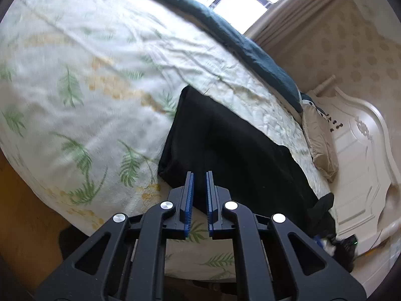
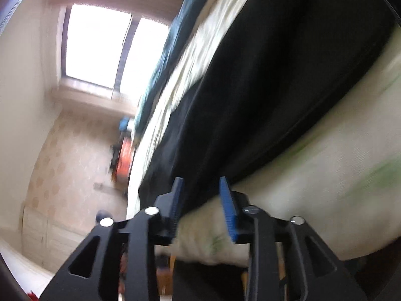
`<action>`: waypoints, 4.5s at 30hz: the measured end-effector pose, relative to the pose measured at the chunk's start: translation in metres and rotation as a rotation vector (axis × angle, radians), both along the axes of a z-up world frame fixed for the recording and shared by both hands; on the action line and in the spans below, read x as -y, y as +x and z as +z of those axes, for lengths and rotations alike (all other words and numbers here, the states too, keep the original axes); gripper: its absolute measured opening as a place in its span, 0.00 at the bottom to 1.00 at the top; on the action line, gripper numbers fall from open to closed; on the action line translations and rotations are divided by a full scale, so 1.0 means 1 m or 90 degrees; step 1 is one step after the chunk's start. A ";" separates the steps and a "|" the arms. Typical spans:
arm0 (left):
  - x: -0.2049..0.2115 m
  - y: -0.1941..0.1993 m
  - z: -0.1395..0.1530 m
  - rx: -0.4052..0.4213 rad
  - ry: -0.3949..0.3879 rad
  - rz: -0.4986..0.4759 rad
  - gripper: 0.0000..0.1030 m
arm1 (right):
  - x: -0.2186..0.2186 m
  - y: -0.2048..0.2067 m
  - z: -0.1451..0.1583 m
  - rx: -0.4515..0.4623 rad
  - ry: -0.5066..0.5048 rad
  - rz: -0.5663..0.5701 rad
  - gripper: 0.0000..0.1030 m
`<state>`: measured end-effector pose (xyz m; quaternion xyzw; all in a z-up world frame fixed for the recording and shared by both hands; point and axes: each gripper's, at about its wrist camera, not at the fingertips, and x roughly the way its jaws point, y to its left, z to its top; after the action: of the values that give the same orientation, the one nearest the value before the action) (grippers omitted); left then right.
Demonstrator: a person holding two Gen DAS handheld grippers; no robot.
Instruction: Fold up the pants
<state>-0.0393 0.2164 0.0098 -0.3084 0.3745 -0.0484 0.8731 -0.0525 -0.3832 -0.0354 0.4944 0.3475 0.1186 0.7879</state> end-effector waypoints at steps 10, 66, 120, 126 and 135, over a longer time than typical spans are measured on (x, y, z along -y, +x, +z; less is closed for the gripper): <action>0.023 0.025 0.012 0.010 0.003 -0.003 0.35 | 0.243 -0.037 -0.007 -0.012 0.007 -0.394 0.47; 0.074 0.065 -0.009 -0.037 0.084 0.005 0.89 | 0.308 -0.023 -0.008 0.005 0.001 -0.445 0.04; 0.073 0.062 -0.002 -0.030 0.092 -0.003 0.89 | 0.367 0.004 0.030 -0.015 -0.131 -0.311 0.54; 0.083 0.057 0.009 -0.012 0.157 -0.006 0.89 | 0.371 0.058 0.017 -0.074 -0.151 -0.157 0.57; 0.083 0.064 0.012 -0.002 0.215 0.004 0.89 | 0.315 0.087 0.034 -0.150 -0.336 -0.051 0.18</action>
<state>0.0246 0.1333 0.0221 -0.1584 0.3776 0.0182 0.9121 0.0349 -0.6987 -0.0009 0.2963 0.4357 -0.0652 0.8475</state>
